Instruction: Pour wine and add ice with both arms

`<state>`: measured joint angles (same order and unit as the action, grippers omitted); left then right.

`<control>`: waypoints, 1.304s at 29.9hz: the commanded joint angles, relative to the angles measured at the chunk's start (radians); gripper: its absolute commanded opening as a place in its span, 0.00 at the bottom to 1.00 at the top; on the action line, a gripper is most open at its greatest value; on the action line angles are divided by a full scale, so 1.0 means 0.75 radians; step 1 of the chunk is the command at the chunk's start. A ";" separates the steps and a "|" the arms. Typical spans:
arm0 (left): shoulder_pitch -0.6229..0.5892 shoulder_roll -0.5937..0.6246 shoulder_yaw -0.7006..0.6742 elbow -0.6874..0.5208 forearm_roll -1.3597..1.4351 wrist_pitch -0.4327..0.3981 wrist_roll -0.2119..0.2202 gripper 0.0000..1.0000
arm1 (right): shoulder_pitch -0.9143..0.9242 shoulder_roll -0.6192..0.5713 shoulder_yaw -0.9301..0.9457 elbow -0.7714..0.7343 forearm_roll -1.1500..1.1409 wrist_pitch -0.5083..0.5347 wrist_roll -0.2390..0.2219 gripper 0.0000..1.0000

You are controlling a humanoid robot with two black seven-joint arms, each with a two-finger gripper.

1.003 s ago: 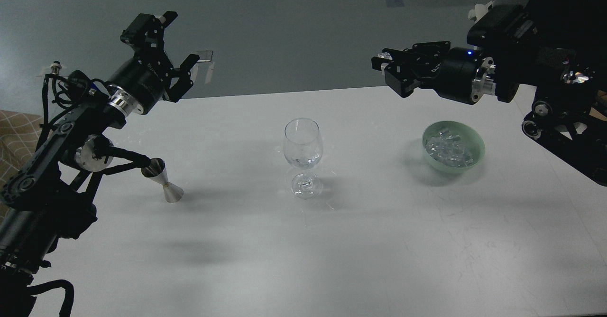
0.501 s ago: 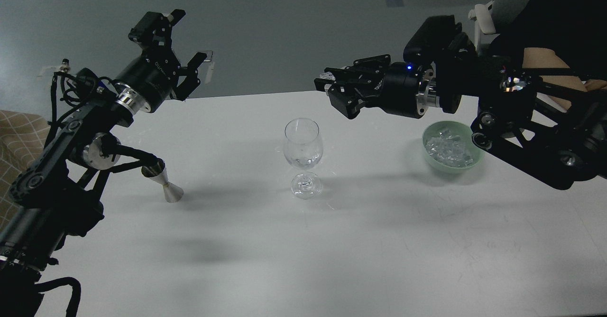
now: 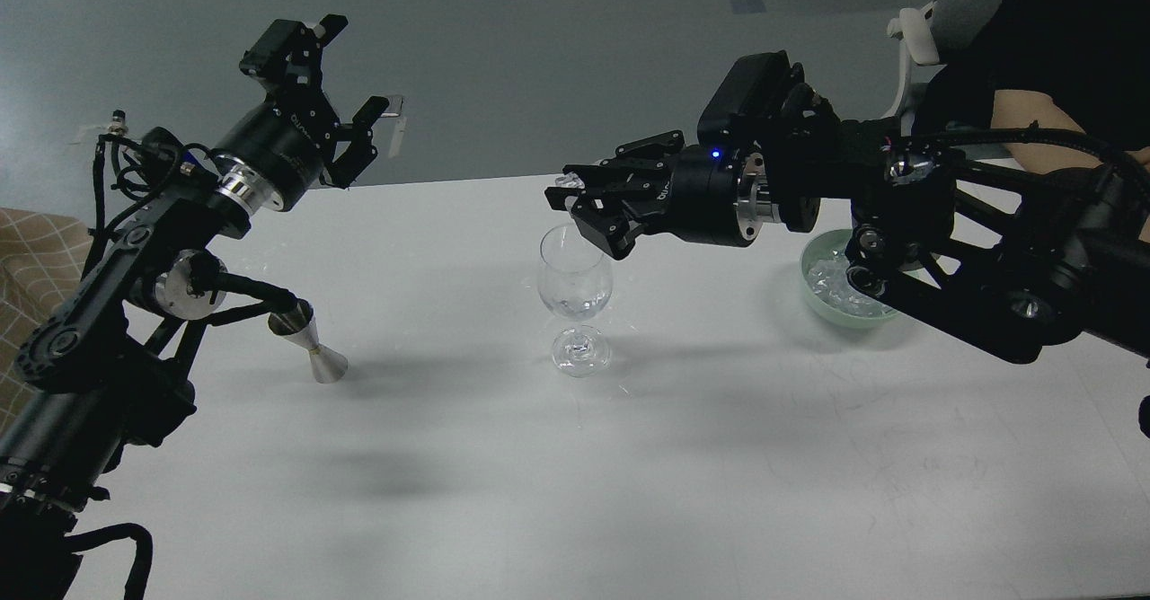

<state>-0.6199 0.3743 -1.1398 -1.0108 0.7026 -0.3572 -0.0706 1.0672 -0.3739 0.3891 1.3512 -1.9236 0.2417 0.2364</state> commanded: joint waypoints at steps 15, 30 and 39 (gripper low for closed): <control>0.000 0.006 0.000 0.000 0.000 0.000 0.000 0.98 | -0.012 0.010 -0.061 -0.006 -0.002 0.042 0.002 0.08; 0.000 0.010 0.000 0.000 0.000 0.000 0.000 0.98 | -0.022 0.034 -0.063 -0.012 -0.002 0.042 -0.008 0.30; 0.000 0.008 0.000 0.000 0.000 0.000 0.000 0.98 | -0.022 0.036 -0.059 -0.010 0.000 0.040 -0.017 0.46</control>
<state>-0.6199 0.3820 -1.1412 -1.0108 0.7025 -0.3570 -0.0706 1.0507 -0.3471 0.3421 1.3437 -1.9241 0.2720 0.2240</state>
